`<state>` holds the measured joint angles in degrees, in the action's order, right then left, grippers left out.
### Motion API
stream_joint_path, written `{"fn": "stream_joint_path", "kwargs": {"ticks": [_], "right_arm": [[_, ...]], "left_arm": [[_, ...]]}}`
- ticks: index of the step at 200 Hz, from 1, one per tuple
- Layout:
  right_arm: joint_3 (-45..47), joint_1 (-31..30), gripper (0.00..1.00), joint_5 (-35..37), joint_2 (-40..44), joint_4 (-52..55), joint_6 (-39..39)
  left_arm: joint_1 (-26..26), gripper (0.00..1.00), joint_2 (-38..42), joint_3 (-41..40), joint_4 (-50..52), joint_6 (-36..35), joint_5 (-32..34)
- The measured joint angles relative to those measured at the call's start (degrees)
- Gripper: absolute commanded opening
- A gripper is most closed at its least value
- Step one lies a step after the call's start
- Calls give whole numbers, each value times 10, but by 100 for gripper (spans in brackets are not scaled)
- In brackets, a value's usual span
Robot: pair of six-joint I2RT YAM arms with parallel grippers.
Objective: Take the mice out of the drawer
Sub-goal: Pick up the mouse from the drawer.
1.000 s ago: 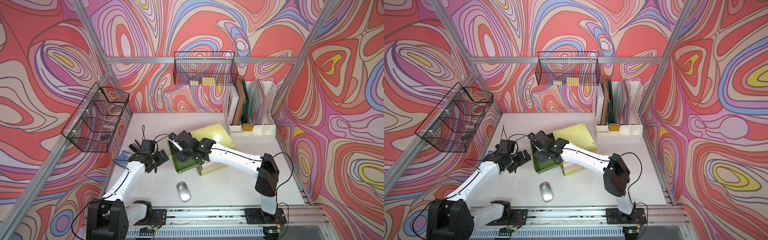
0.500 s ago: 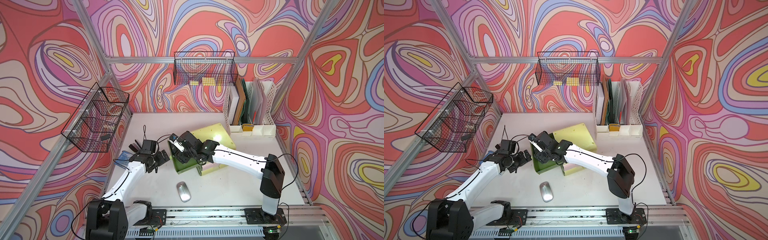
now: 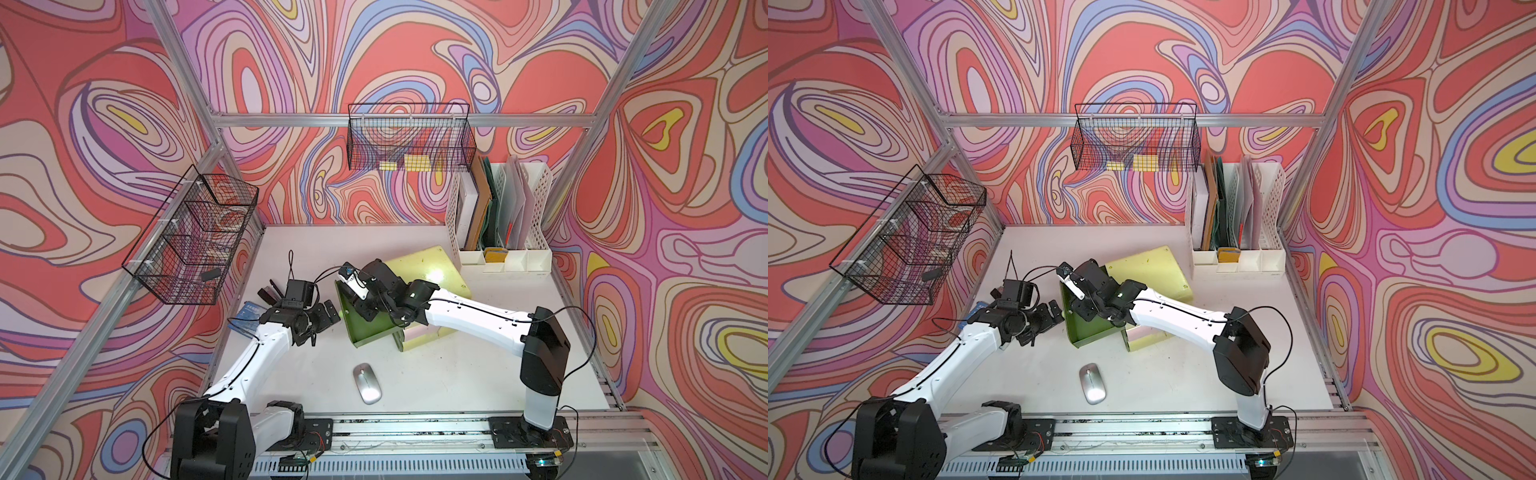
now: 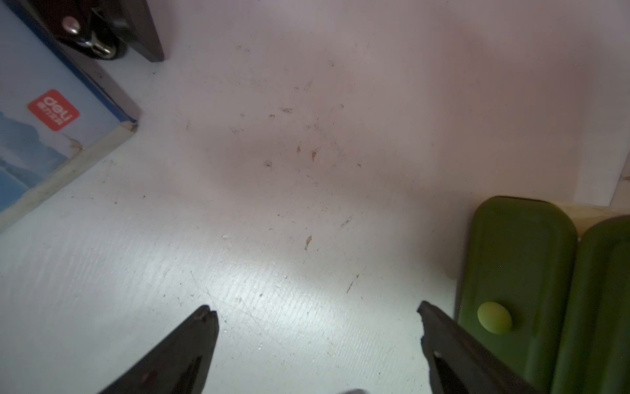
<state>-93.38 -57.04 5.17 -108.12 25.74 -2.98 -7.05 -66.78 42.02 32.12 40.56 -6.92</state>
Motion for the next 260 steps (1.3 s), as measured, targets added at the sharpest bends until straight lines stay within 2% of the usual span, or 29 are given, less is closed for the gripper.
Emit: {"fn": "stream_joint_path", "kwargs": {"ticks": [59, 120, 184, 218, 260], "right_arm": [[-2, 14, 25, -23, 0, 0, 0], [-24, 20, 24, -52, 9, 52, -6], [-51, 26, 24, -52, 63, 123, -6], [-48, 26, 24, -44, 128, 146, -4], [14, 26, 24, -37, 264, 164, 11]], "left_arm": [[-5, 97, -1, -1, 0, 0, 5], [-10, 97, -1, -10, -4, 5, 5], [-19, 97, -1, -12, -5, 7, 7], [-68, 98, -1, 2, -5, 14, 16], [-145, 98, -31, 70, -12, 25, 35]]}}
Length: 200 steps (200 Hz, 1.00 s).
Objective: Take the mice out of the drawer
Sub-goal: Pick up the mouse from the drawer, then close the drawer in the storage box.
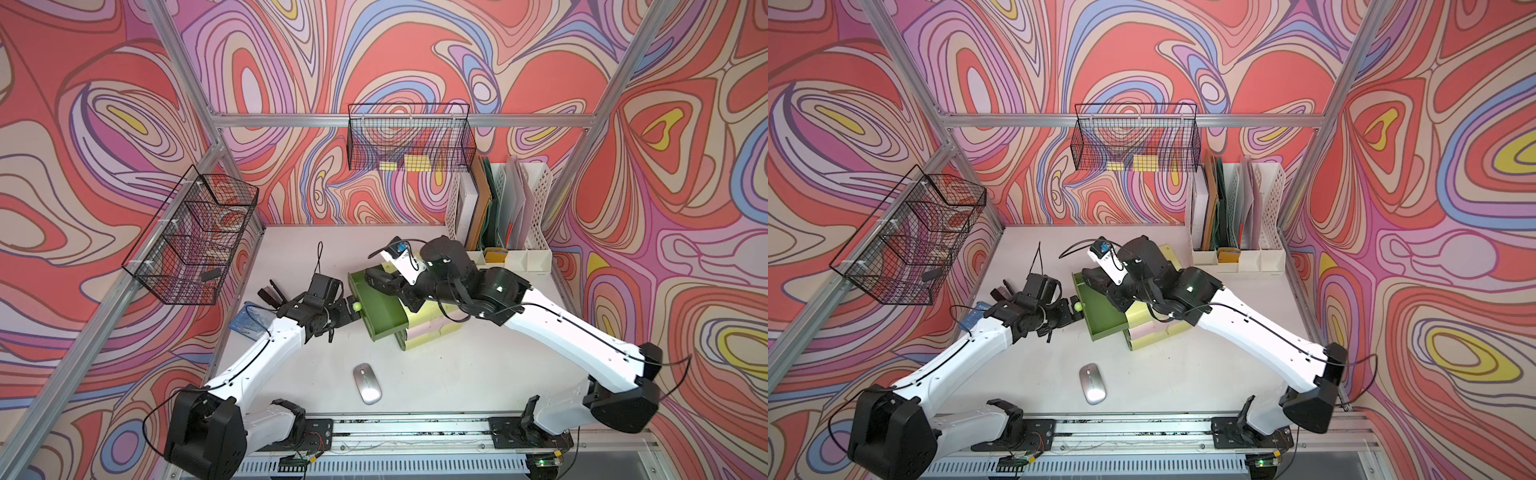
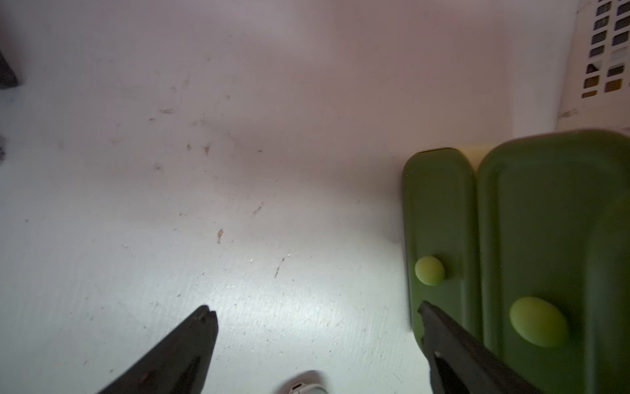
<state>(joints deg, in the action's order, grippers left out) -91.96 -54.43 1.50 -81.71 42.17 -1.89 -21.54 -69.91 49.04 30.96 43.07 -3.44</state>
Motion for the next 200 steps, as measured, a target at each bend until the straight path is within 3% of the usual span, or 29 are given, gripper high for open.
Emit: {"fn": "stream_joint_path", "kwargs": {"ticks": [34, 88, 136, 200], "right_arm": [[93, 0, 23, -5, 93, 17, 24], [241, -23, 22, -23, 173, 29, 84], [332, -119, 21, -12, 197, 19, 136], [390, -235, 19, 95, 180, -26, 186]], "left_arm": [[-26, 98, -69, 49, -10, 1, 9], [-53, 98, -200, 137, -30, 0, 21], [-70, 98, -224, 160, -57, 0, 22], [-69, 98, -270, 197, -64, -15, 37]]}}
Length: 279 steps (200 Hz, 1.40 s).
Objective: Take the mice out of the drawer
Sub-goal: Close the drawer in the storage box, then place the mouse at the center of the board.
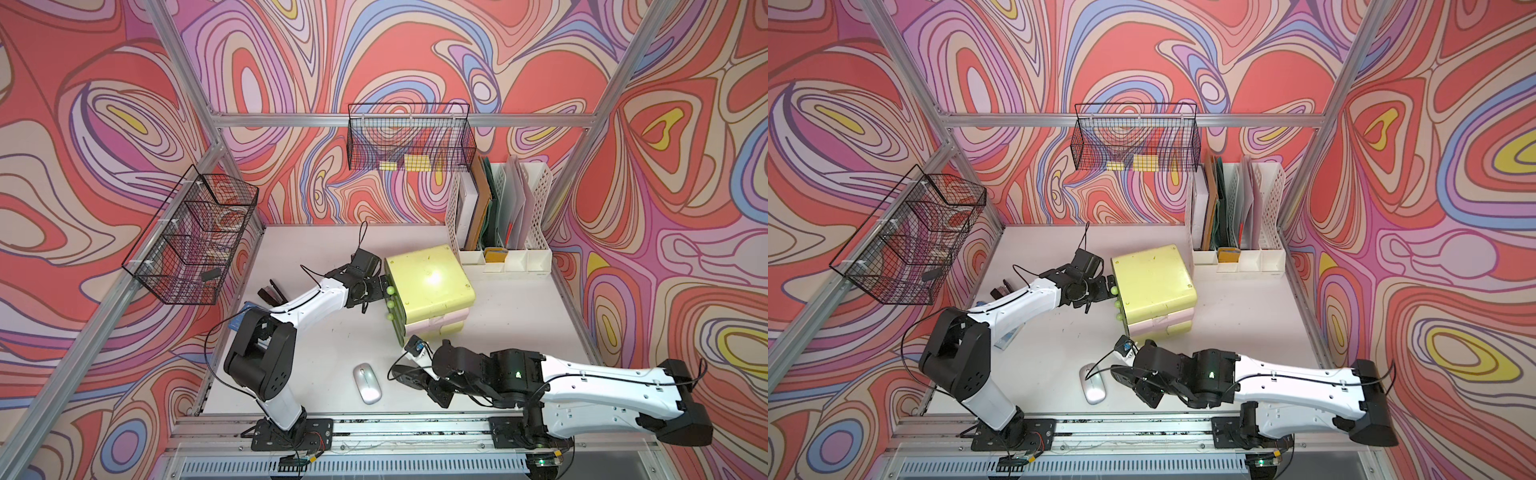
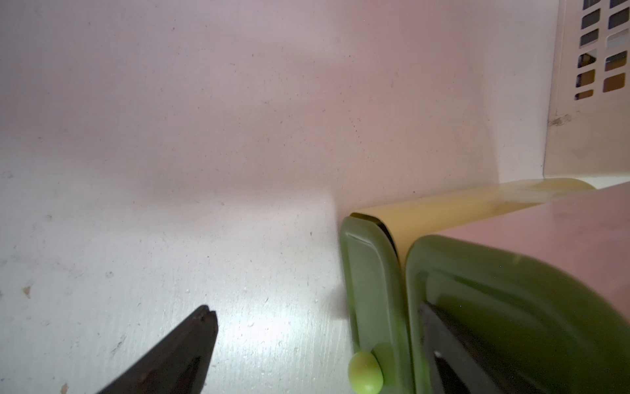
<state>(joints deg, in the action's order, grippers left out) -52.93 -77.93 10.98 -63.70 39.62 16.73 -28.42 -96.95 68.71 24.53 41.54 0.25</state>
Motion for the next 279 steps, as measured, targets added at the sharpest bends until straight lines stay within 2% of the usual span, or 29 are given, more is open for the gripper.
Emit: {"fn": "stream_joint_path", "kwargs": {"ticks": [40, 68, 116, 146, 182, 197, 213, 221, 230, 243, 254, 279], "right_arm": [[39, -30, 19, 93, -57, -46, 19], [61, -36, 18, 162, -89, -86, 25], [86, -49, 15, 262, -136, -163, 28], [49, -63, 15, 312, -242, -160, 30], [-30, -85, 17, 342, -365, -128, 41], [-42, -92, 22, 337, -371, -123, 46], [-47, -95, 35, 323, -370, -118, 50], [-49, -95, 45, 314, -370, -115, 51], [-52, -95, 62, 293, -370, -112, 57], [-56, -95, 74, 264, -370, -100, 53], [-62, -95, 79, 239, -370, -88, 48], [-73, -95, 81, 205, -365, -78, 45]], "left_arm": [[0, 99, -50, 84, -1, -33, 1], [7, 99, -31, 80, -5, -45, 1], [76, 100, 130, -53, 2, -51, 15], [85, 100, 250, -111, 28, -51, 35], [85, 100, 356, -125, 66, -51, 56], [85, 100, 384, -129, 75, -51, 62], [85, 100, 402, -133, 84, -51, 66], [85, 100, 405, -135, 89, -51, 68], [85, 100, 407, -138, 93, -51, 70], [85, 100, 406, -141, 99, -51, 71], [85, 100, 406, -144, 101, -51, 71], [85, 100, 406, -147, 103, -51, 71]]}}
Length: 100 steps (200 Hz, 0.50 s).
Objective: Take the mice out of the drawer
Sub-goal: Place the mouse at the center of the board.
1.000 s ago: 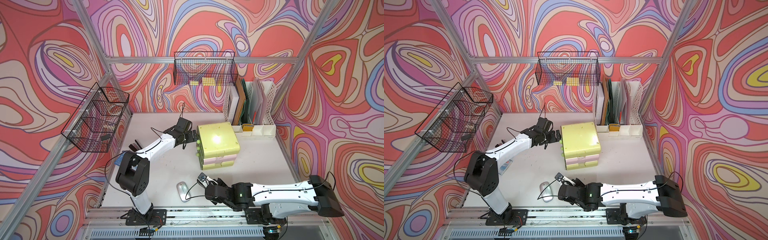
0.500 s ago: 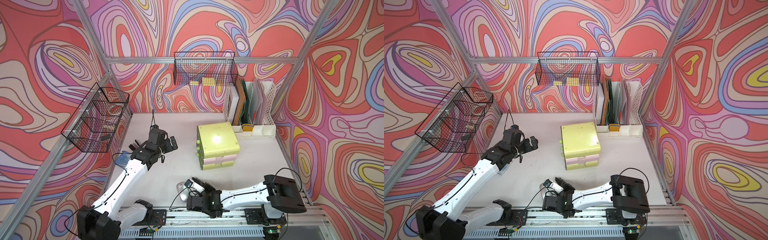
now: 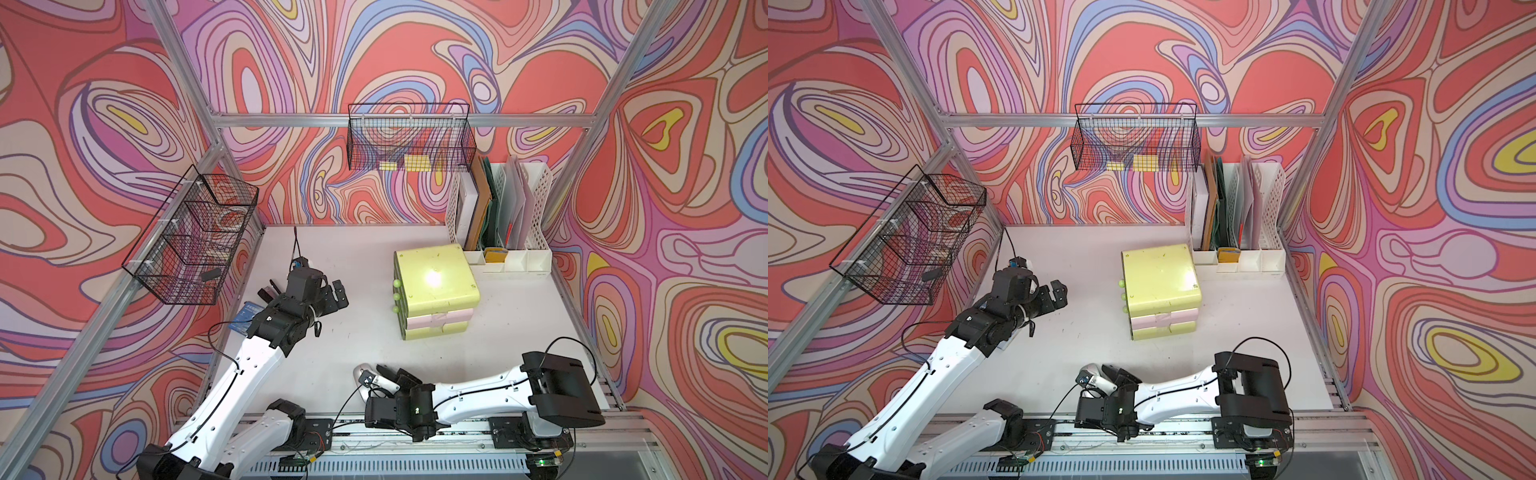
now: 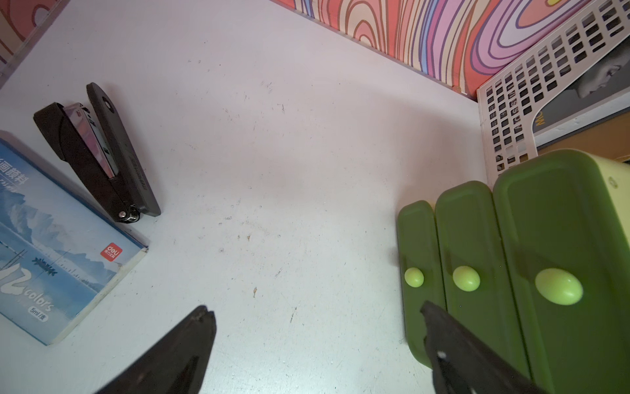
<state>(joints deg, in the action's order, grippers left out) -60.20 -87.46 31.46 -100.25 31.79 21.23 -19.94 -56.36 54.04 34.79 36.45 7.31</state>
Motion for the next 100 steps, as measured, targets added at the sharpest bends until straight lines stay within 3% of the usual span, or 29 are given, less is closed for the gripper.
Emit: {"fn": "stream_joint_path", "kwargs": {"ticks": [55, 100], "right_arm": [[0, 12, 81, -24, 88, -23, -23], [0, 69, 81, -21, 115, -28, -31]], "left_arm": [[0, 100, 0, -6, 0, 0, 0], [0, 100, 0, -9, 0, 0, 0]]}}
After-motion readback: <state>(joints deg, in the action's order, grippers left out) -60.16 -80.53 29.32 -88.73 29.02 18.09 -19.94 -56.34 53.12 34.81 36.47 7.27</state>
